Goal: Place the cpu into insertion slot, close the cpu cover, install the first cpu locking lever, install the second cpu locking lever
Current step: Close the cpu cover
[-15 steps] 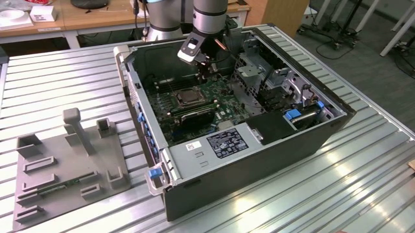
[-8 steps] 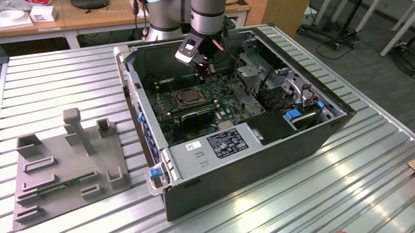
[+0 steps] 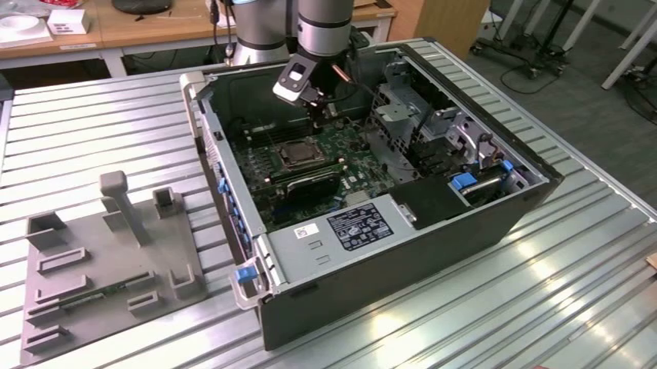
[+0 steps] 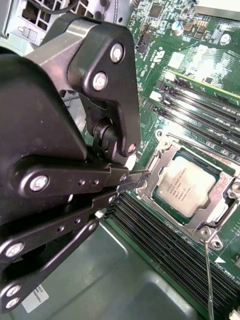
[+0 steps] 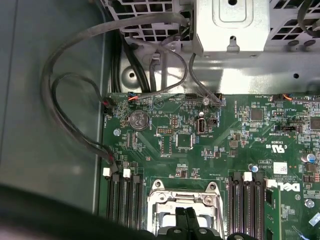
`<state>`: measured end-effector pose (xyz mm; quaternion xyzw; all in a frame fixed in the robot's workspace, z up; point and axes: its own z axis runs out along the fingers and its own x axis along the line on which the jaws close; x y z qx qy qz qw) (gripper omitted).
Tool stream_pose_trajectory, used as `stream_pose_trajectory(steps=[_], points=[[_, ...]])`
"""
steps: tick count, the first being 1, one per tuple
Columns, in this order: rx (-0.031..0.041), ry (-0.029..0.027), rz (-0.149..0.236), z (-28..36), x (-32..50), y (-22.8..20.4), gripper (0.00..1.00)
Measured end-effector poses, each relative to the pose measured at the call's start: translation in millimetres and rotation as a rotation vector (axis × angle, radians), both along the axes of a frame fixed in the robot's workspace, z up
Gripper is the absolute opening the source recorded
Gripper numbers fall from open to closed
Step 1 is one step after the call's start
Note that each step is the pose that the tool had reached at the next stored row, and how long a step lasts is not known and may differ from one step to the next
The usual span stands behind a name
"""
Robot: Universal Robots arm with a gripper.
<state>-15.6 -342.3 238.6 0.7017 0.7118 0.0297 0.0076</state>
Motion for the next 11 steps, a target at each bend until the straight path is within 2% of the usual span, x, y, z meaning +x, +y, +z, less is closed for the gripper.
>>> stream_pose_trajectory(steps=[3,7,9,11], points=[[0.0001,0.0002,0.0,0.0,0.0,0.0,0.11],[0.0001,0.0059,0.0,-0.2,0.0,0.0,0.11],[0.0004,0.0133,0.0,-0.5,0.0,0.0,0.11],[0.0,0.0259,0.0,-0.6,0.0,0.0,0.11]])
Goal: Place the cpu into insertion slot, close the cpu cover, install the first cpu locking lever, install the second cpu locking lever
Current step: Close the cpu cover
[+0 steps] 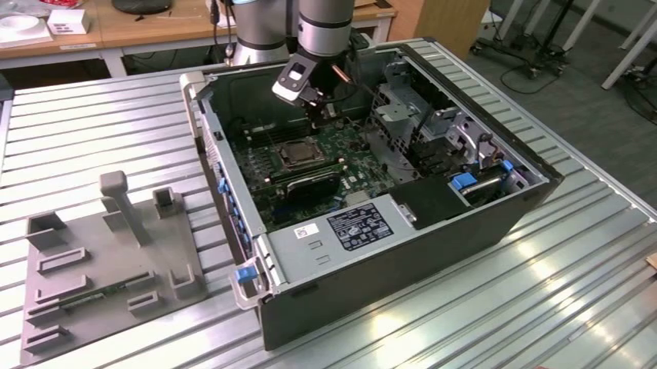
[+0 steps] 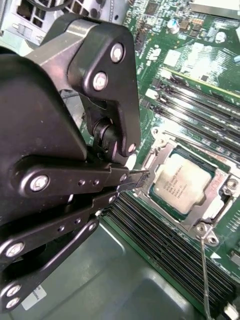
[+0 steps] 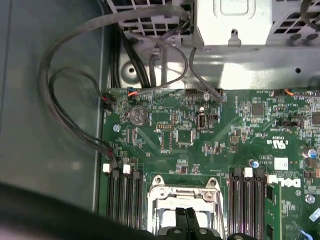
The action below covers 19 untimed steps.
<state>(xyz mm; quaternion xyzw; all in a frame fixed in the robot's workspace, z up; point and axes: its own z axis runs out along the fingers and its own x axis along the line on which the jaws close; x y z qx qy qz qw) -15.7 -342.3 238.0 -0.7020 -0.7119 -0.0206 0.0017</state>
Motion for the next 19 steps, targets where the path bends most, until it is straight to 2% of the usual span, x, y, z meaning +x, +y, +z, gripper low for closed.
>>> stream_pose_trajectory(steps=[12,19], points=[[0.0,0.0008,0.0,-0.3,-1.7,0.0,0.11],[0.0002,0.0007,0.0,-3.0,-11.5,0.0,0.11]])
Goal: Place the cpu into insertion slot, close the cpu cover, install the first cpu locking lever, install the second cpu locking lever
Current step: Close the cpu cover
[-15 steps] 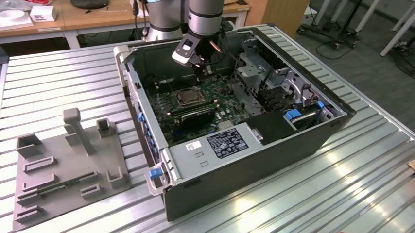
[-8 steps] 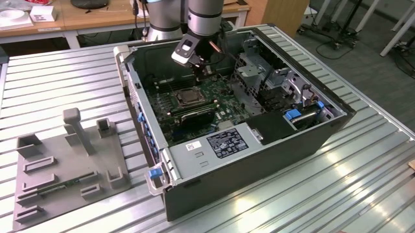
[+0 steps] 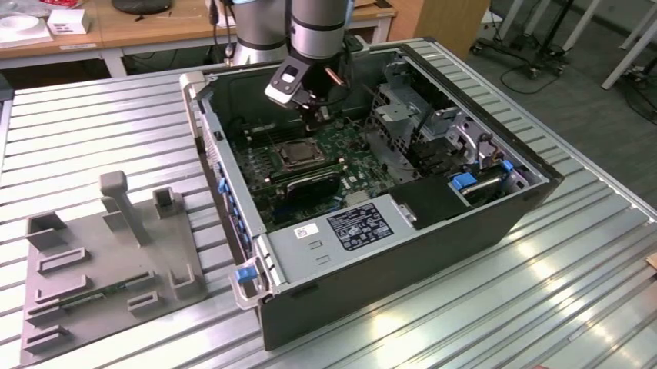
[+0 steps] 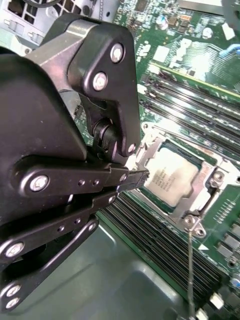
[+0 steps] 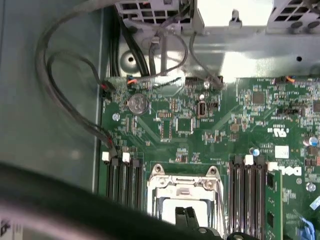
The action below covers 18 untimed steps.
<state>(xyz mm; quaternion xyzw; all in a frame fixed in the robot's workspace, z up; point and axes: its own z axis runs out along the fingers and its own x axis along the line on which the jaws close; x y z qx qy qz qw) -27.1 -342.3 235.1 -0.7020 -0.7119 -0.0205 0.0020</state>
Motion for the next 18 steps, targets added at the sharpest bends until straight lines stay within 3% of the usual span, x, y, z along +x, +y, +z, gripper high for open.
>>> stream_pose_trajectory(steps=[5,12,18], points=[[0.0,0.0,0.0,-4.1,-6.8,0.0,0.11],[-0.0001,0.0001,0.001,-4.5,-7.1,0.0,0.11],[-0.0002,0.0001,0.062,-4.7,-7.1,0.0,0.11]])
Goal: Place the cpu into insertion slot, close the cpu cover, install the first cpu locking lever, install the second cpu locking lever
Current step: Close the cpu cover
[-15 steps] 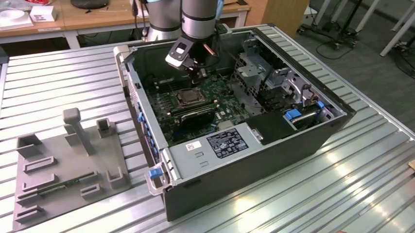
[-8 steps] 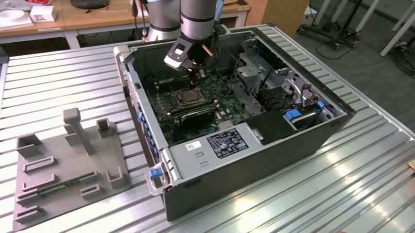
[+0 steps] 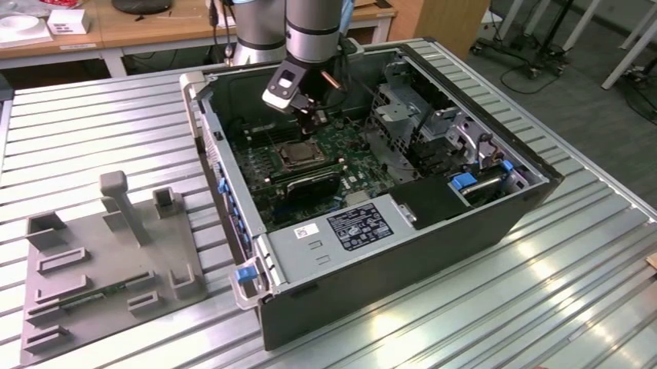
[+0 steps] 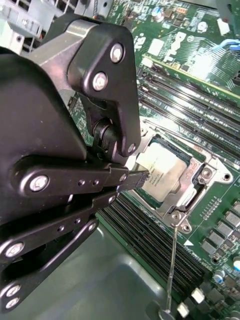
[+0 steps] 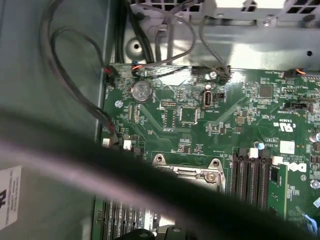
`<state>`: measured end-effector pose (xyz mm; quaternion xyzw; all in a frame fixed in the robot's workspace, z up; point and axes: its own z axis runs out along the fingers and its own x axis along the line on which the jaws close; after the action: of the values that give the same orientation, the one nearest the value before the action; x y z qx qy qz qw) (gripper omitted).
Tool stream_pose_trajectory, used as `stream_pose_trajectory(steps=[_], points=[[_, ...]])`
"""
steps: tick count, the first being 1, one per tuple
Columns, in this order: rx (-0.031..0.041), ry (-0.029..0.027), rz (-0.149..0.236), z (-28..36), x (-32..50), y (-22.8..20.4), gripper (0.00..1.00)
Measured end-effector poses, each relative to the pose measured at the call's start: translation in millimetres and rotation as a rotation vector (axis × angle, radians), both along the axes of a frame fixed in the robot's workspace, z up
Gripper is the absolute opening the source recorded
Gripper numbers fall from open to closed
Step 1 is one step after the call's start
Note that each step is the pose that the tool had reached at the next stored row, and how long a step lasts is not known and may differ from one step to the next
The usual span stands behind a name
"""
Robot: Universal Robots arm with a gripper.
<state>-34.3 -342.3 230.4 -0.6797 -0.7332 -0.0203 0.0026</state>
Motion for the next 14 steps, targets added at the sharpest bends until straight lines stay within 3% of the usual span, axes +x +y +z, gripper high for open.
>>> stream_pose_trajectory(steps=[14], points=[[0.0,0.0001,0.006,0.0,0.0,0.0,0.11]])
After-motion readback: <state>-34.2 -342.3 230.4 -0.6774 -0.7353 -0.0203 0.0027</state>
